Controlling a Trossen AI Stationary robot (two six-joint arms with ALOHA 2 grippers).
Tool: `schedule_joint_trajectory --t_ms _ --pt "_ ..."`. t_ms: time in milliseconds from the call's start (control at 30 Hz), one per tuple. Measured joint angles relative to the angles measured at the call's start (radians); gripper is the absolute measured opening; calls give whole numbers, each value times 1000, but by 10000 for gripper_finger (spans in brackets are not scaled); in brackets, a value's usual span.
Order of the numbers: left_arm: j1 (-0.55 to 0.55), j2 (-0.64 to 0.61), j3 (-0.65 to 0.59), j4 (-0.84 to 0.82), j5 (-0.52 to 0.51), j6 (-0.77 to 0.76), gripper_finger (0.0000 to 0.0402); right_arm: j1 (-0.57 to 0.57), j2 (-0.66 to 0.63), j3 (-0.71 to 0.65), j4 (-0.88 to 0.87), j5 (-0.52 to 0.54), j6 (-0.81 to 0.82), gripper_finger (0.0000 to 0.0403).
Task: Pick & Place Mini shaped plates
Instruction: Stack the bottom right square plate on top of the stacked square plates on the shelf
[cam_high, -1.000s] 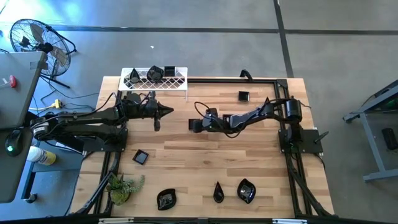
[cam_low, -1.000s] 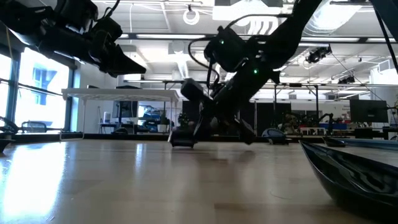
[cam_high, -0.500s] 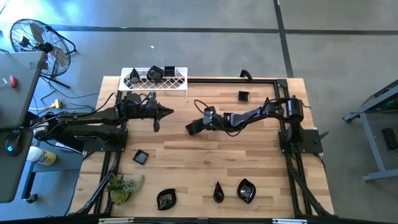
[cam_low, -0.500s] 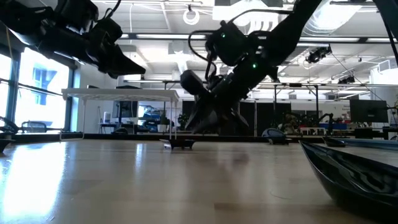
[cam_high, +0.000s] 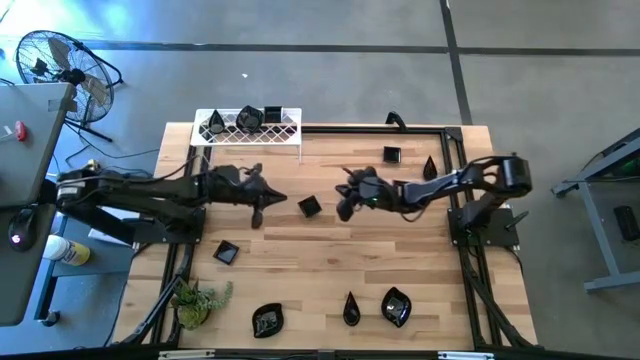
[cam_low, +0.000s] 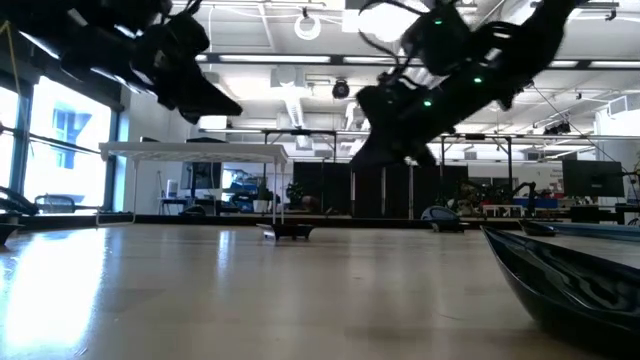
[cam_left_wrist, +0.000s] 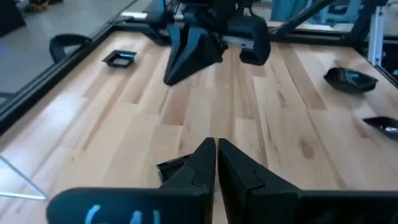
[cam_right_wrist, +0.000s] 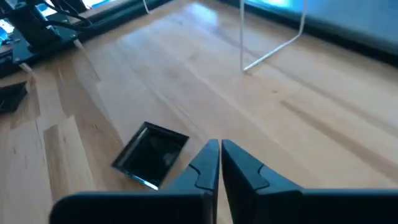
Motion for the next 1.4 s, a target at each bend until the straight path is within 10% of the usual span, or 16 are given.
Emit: schedule_joint_trajectory --t_ms 500,1400 --pt "-135 296 209 -137 -186 -125 14 47 -126 -401 599 17 -137 6" --pt "-168 817 717 -616 -263 -240 92 160 -125 -466 625 144 -164 8"
